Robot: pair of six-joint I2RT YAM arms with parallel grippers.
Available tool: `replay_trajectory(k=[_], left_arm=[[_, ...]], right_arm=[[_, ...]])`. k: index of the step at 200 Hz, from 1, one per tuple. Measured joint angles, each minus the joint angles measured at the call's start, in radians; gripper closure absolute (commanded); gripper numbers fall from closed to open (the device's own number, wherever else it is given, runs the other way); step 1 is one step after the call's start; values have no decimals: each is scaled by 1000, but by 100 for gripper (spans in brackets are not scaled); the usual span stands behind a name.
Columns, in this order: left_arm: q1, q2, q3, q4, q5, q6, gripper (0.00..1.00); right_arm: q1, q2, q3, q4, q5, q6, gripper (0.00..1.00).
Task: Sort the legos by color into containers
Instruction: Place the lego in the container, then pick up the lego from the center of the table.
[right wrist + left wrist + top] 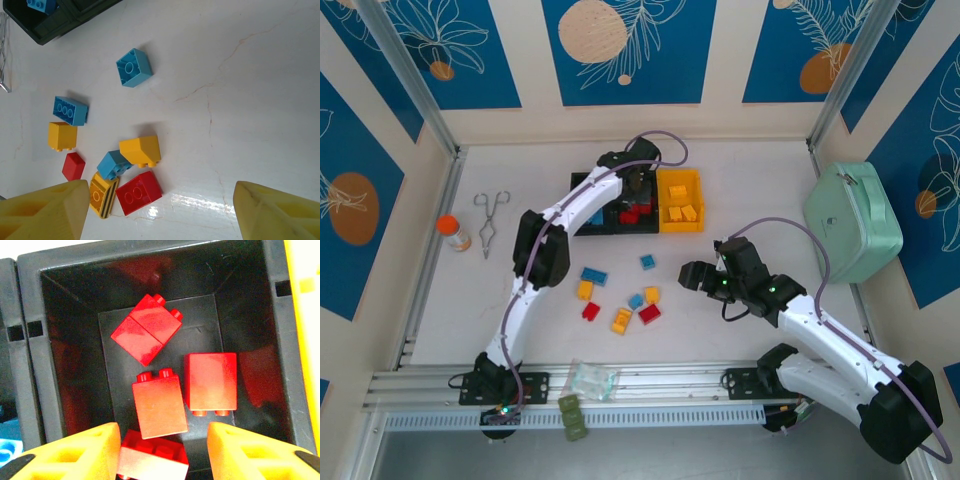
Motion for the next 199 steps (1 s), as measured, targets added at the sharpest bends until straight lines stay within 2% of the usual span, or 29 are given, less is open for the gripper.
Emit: replay_trajectory(k=[52, 106, 154, 199], left_arm=[[-2, -237, -283, 80, 87, -1, 49], [-2, -563, -665, 232, 211, -2, 47], [-1, -862, -1095, 369, 293, -49, 43], [2, -1120, -1373, 418, 317, -116, 40]], right_arm=[[46, 23, 2, -23, 32, 0, 24], [112, 163, 69, -41, 82, -8, 24], [131, 366, 225, -35, 113, -66, 25], [154, 621, 415, -42, 127, -134, 25]])
